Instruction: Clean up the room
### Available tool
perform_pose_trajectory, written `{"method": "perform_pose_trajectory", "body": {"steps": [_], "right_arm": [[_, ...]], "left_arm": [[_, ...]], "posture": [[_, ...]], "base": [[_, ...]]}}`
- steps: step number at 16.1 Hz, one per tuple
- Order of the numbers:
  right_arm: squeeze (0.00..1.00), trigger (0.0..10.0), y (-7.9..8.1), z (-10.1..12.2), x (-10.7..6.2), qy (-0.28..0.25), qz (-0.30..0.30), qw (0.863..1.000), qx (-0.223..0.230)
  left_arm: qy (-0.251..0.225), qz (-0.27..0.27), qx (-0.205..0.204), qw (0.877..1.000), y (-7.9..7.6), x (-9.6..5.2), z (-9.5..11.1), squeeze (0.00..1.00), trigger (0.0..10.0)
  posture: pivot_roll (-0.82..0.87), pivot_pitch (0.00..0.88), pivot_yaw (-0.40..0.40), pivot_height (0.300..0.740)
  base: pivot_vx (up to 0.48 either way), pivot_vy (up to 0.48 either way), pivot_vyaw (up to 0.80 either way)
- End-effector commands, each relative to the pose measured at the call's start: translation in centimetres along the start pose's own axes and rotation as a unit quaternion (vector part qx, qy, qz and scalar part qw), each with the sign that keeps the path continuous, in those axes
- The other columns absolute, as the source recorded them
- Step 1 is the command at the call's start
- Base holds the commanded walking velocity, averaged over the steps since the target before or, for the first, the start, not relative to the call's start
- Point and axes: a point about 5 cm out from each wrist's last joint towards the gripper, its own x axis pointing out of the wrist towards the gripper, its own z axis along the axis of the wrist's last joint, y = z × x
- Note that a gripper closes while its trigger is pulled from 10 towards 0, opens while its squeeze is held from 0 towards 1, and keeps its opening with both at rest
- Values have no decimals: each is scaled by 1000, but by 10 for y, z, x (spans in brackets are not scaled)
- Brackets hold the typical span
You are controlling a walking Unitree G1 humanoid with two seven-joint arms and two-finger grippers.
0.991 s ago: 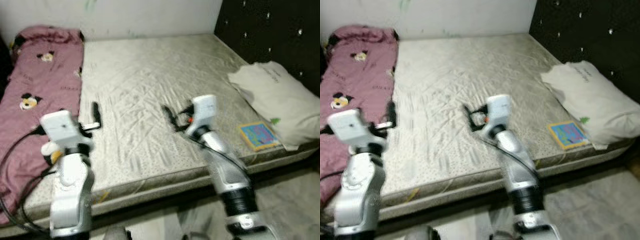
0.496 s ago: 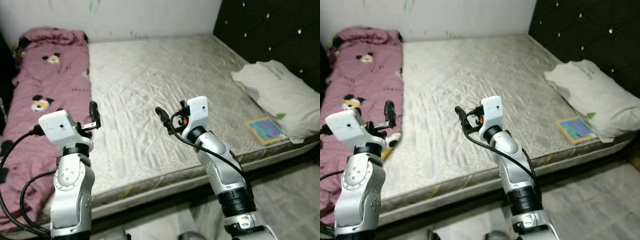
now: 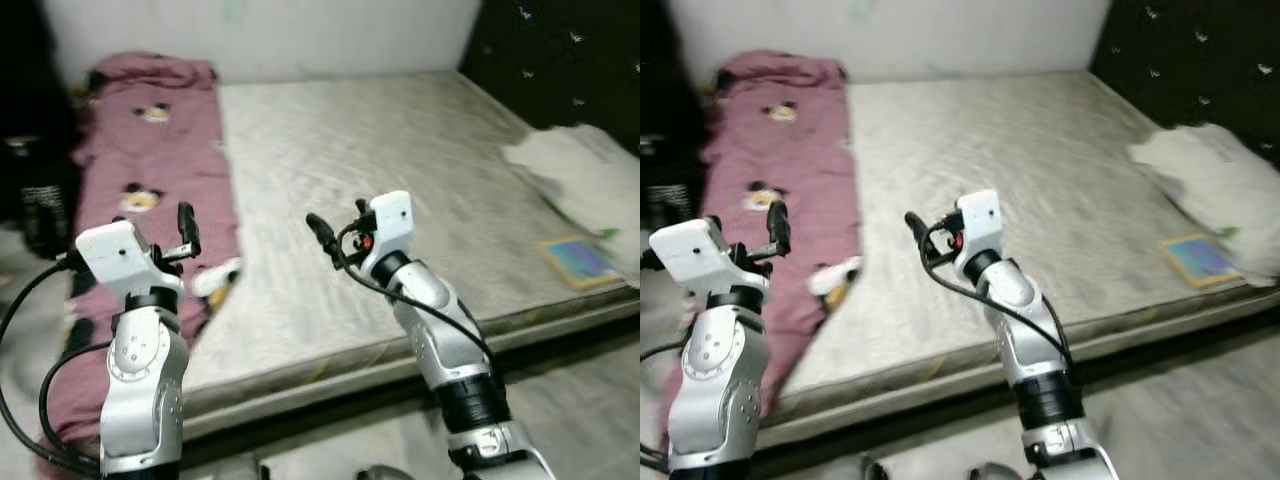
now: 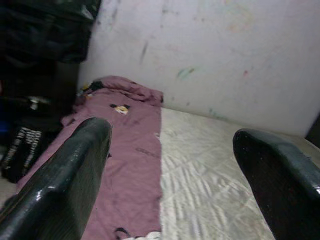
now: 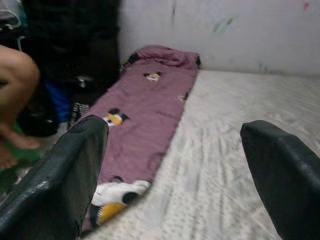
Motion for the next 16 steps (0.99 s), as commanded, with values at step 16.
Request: {"method": "perform_pose_trajectory", "body": {"steps": [16], "right_arm": [[0,10000,-7,-1,0,-6,-8,1000,-16]], "left_arm": [[-5,7,37,999,-1,3,5,0,10000]], "posture": [[1,0,-12,740]], "base": [[0,210,273]]}}
